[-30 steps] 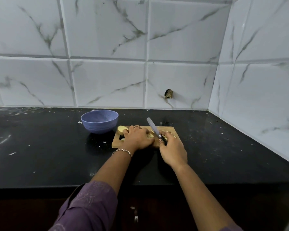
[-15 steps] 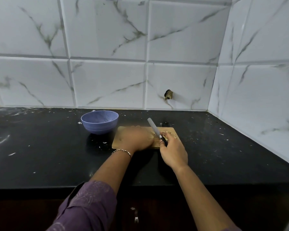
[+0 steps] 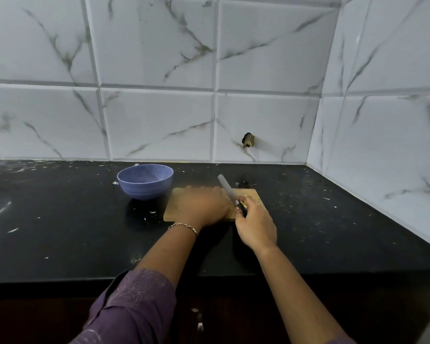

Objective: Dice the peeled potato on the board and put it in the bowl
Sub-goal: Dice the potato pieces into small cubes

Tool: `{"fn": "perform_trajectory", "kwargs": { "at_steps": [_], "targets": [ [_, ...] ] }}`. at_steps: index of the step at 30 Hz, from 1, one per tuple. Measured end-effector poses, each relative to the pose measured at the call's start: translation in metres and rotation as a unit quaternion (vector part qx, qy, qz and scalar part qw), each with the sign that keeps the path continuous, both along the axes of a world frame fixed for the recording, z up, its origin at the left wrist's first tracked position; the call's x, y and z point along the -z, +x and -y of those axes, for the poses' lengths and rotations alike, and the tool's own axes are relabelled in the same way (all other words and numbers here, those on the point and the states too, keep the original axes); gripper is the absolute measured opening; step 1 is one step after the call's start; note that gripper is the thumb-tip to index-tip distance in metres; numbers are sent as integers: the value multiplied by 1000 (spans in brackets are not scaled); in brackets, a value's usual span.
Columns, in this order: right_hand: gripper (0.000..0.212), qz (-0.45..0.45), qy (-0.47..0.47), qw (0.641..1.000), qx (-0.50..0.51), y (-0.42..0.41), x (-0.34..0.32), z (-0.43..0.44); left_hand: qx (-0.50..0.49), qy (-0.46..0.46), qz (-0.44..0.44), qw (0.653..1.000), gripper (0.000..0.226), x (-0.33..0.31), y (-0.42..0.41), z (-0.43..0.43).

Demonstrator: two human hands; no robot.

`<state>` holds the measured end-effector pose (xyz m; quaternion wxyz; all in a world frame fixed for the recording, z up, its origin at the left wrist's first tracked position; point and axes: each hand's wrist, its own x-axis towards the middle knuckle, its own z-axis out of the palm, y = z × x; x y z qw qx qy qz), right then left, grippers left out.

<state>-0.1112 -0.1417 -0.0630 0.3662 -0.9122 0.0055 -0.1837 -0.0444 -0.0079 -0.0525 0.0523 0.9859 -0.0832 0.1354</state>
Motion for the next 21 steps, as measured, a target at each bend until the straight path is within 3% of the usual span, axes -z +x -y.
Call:
{"fn": "perform_trajectory", "kwargs": {
  "at_steps": [21],
  "targets": [
    [35,1,-8,1000,15,1,1,-1,-27,3,37,999,39,0,-3,-11]
  ]
}}
